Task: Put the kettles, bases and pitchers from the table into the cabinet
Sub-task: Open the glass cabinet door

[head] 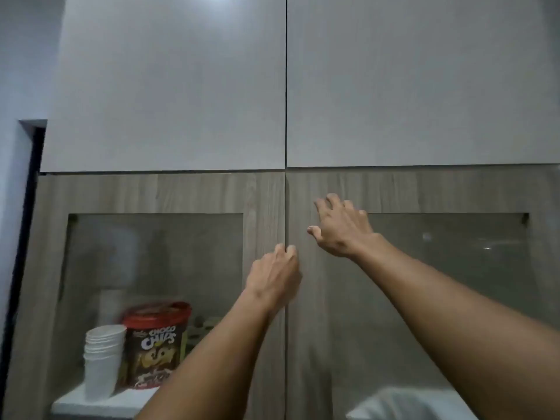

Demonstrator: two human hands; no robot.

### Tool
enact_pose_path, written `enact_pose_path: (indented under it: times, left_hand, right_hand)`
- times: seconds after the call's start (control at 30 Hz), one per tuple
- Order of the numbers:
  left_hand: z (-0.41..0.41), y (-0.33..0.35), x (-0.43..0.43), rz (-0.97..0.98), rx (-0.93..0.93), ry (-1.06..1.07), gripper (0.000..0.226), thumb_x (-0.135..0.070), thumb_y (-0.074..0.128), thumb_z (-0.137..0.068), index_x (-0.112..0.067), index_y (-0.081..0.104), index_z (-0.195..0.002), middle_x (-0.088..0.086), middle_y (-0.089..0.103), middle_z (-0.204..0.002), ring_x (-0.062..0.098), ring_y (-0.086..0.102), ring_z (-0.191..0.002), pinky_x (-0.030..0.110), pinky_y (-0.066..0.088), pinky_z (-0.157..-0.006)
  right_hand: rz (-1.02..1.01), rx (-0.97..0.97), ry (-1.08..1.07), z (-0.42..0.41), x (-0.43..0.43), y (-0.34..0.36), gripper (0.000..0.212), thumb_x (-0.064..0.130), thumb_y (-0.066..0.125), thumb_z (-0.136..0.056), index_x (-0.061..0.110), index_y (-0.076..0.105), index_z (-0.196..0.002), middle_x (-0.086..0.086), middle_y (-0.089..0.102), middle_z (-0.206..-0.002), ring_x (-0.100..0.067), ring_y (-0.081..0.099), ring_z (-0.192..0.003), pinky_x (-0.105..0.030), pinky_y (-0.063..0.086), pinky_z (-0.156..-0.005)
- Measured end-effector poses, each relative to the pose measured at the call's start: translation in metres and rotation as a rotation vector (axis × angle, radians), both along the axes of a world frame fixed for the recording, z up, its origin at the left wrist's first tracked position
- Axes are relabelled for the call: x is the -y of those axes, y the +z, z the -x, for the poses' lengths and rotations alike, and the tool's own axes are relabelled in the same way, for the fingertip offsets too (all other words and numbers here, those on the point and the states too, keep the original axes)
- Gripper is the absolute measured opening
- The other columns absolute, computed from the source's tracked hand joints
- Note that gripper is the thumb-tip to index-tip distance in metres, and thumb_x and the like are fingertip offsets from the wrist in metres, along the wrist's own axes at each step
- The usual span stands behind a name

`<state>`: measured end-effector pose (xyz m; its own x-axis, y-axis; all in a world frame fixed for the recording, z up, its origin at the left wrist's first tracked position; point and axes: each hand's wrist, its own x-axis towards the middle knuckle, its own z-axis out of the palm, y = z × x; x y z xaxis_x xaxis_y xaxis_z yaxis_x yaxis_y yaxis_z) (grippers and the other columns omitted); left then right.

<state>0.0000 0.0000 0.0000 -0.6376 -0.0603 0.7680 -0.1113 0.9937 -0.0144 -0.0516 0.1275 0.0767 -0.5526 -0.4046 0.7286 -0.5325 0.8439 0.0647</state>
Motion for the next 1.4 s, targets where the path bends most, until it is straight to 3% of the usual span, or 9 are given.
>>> enact_pose_path:
  times: [0.23, 0.43, 0.57, 0.7, 0.8, 0.97, 1.1, 1.33, 1.4]
  left_hand:
    - [0.067, 0.009, 0.022, 0.134, -0.176, 0.014, 0.039, -0.045, 0.040, -0.097, -0.012, 0.060, -0.099, 0.010, 0.063, -0.100, 0.036, 0.066, -0.085, 0.039, 0.050, -0.068]
    - [0.079, 0.018, 0.038, 0.181, -0.263, -0.062, 0.039, -0.039, 0.038, -0.096, -0.012, 0.062, -0.080, 0.007, 0.068, -0.076, 0.033, 0.067, -0.064, 0.038, 0.057, -0.062]
    - [0.069, 0.018, 0.022, -0.143, -0.314, -0.089, 0.030, -0.043, 0.048, -0.095, -0.015, 0.048, -0.102, 0.004, 0.064, -0.078, 0.028, 0.062, -0.068, 0.035, 0.048, -0.062]
    - [0.048, 0.003, 0.001, -0.440, -0.353, -0.097, 0.050, -0.049, 0.055, -0.091, -0.014, 0.039, -0.123, 0.010, 0.062, -0.111, 0.030, 0.063, -0.099, 0.035, 0.044, -0.072]
    - [0.027, -0.015, -0.015, -0.587, -0.278, -0.136, 0.059, -0.052, 0.047, -0.094, -0.010, 0.039, -0.133, 0.013, 0.057, -0.127, 0.032, 0.057, -0.114, 0.037, 0.043, -0.086]
    - [-0.031, -0.032, -0.056, -0.672, -0.246, -0.210, 0.053, -0.048, 0.042, -0.097, -0.005, 0.042, -0.128, 0.024, 0.064, -0.112, 0.043, 0.061, -0.105, 0.041, 0.046, -0.077]
    - [-0.098, -0.029, -0.104, -0.661, -0.265, -0.349, 0.029, -0.038, 0.046, -0.098, -0.009, 0.042, -0.103, 0.025, 0.066, -0.100, 0.044, 0.063, -0.094, 0.041, 0.045, -0.066]
    - [-0.219, -0.034, -0.230, -0.501, -0.173, -0.544, 0.025, -0.033, 0.049, -0.098, -0.010, 0.039, -0.100, 0.020, 0.065, -0.091, 0.043, 0.061, -0.085, 0.039, 0.038, -0.064]
    - [-0.242, -0.034, -0.269, -0.516, -0.122, -0.614, 0.025, -0.032, 0.053, -0.095, -0.015, 0.035, -0.096, 0.008, 0.058, -0.076, 0.034, 0.058, -0.072, 0.036, 0.039, -0.060]
  right_hand:
    - [0.105, -0.055, 0.060, 0.062, 0.048, 0.037, 0.070, 0.052, 0.040, -0.098, 0.034, 0.006, -0.157, -0.020, 0.035, -0.141, -0.040, 0.050, -0.119, -0.049, 0.047, -0.091]
    - [0.263, -0.191, 0.139, 0.073, 0.063, 0.060, 0.049, 0.048, 0.038, -0.099, 0.031, 0.042, -0.144, -0.023, 0.065, -0.123, -0.042, 0.062, -0.110, -0.041, 0.046, -0.082]
    - [0.390, -0.023, 0.243, 0.064, 0.063, 0.067, 0.041, 0.043, 0.040, -0.098, 0.030, 0.056, -0.133, -0.015, 0.064, -0.132, -0.038, 0.058, -0.120, -0.040, 0.045, -0.092]
    - [0.475, 0.013, 0.347, 0.043, 0.059, 0.064, 0.043, 0.042, 0.039, -0.099, 0.025, 0.054, -0.135, -0.013, 0.064, -0.131, -0.038, 0.058, -0.120, -0.040, 0.044, -0.091]
    - [0.501, 0.004, 0.361, 0.017, 0.042, 0.064, 0.043, 0.046, 0.042, -0.098, 0.026, 0.054, -0.135, -0.012, 0.064, -0.132, -0.037, 0.058, -0.121, -0.040, 0.044, -0.091]
    - [0.547, -0.015, 0.352, -0.054, 0.010, 0.064, 0.060, 0.061, 0.054, -0.088, 0.023, 0.052, -0.134, -0.011, 0.067, -0.125, -0.036, 0.059, -0.119, -0.040, 0.044, -0.089]
    - [0.506, -0.079, 0.255, -0.122, -0.035, 0.051, 0.080, 0.071, 0.059, -0.076, 0.023, 0.040, -0.136, -0.014, 0.066, -0.121, -0.039, 0.061, -0.114, -0.046, 0.047, -0.092]
    - [0.599, -0.112, -0.001, -0.240, -0.167, 0.028, 0.078, 0.037, 0.055, -0.082, 0.026, 0.020, -0.150, -0.019, 0.062, -0.116, -0.044, 0.060, -0.107, -0.041, 0.041, -0.077]
    - [0.620, -0.020, -0.105, -0.265, -0.209, 0.019, 0.062, 0.036, 0.053, -0.085, 0.015, 0.039, -0.141, -0.019, 0.060, -0.121, -0.042, 0.059, -0.107, -0.038, 0.040, -0.077]
